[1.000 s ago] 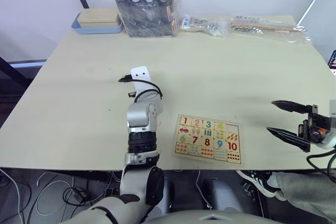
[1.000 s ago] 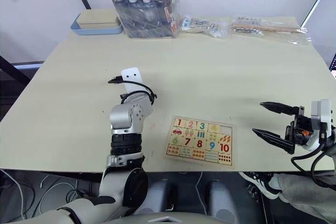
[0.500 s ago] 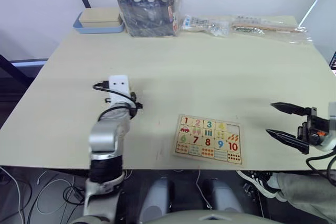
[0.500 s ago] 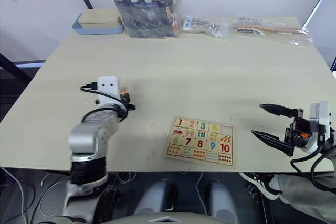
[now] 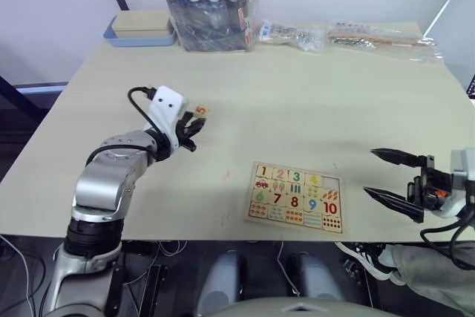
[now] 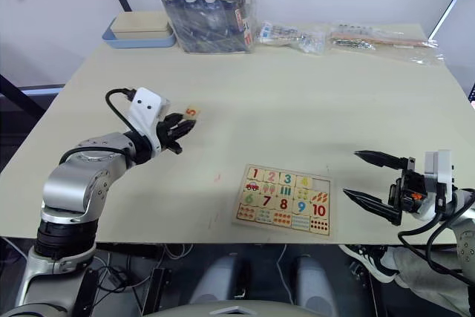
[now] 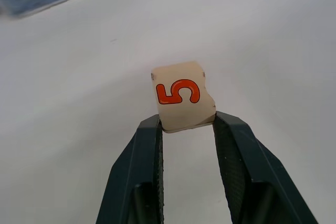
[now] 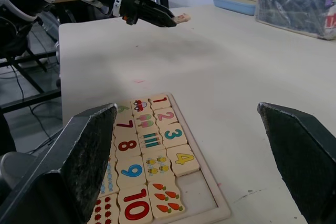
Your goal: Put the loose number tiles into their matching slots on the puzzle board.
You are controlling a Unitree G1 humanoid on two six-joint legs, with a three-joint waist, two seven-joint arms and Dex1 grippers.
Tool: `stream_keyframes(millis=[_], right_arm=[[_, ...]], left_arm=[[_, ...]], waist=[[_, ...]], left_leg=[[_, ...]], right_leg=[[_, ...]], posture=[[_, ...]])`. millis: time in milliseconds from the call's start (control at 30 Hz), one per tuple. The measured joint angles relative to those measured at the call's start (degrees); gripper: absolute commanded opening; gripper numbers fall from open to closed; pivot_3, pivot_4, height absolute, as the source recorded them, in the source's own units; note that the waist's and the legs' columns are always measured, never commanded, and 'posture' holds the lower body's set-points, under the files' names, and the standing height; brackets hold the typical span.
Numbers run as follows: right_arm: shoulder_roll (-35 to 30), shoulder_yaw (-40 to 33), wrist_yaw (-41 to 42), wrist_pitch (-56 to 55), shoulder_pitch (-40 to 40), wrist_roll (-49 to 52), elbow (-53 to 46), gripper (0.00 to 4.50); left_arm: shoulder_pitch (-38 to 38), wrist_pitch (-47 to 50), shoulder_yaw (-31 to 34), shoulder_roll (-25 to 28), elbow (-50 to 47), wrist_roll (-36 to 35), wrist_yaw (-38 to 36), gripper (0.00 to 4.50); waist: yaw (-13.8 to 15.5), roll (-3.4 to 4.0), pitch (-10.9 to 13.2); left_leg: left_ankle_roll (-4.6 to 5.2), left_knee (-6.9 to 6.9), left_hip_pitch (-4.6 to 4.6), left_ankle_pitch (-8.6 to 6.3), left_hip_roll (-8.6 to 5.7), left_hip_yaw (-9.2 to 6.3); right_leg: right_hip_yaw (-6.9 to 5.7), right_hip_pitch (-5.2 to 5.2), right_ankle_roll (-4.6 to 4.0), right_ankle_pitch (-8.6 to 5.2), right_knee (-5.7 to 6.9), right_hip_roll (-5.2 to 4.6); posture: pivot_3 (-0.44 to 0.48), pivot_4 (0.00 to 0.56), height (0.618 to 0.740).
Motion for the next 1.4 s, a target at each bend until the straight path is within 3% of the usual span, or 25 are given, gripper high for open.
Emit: stream_keyframes(millis=[200,433,667,867,1400], right_arm=[[0.0,0.1,-0.3,-0.4,0.1,0.0,-0.9,4.50],[0.0,0.1,-1.0,-0.4,0.8,0.2,-2.6,4.50],[0.0,0.1,-0.9,-0.2,2.3,0.8,-4.0,4.50],[-0.3,0.1,-0.9,0.2,2.7,1.5,-4.8,4.50],[-1.2,0.0,-1.0,0.8,3.5,2.0,-5.9,4.50]], left_arm=[[2.3,-7.1,-4.0,10.8,-1.3,-1.9,-16.6,0.88],[4.3,-13.4,-6.6,17.5,-1.2,-1.8,-27.9,0.88],[7.0,-25.9,-9.8,23.7,1.4,1.1,-40.6,0.88],[6.3,-34.9,-13.1,24.0,6.1,6.3,-45.1,0.88],[5.1,-41.7,-15.6,17.8,13.4,11.3,-46.0,0.88]], waist=[[-0.1,0.05,0.0],[0.0,0.07,0.1],[0.1,0.13,0.1],[0.1,0.15,0.1],[0.1,0.14,0.1]], left_leg=[[0.00,-0.01,0.04,0.00,0.02,0.03],[0.02,-0.01,0.02,0.00,0.02,0.05],[0.02,-0.01,0.03,0.00,0.12,0.11],[0.02,-0.01,0.00,0.00,0.25,0.20],[0.03,-0.01,0.02,0.00,0.34,0.30]], right_leg=[[0.00,-0.01,0.00,-0.01,0.01,0.04],[0.02,0.00,0.02,-0.02,-0.04,0.22],[0.07,-0.01,0.02,-0.03,-0.09,0.34],[0.12,-0.01,0.02,-0.03,-0.20,0.48],[0.17,-0.01,0.03,-0.02,-0.19,0.58]], posture=[[0.000,0.150,0.740],[0.000,0.150,0.740],[0.000,0.150,0.740],[0.000,0.150,0.740],[0.000,0.150,0.740]])
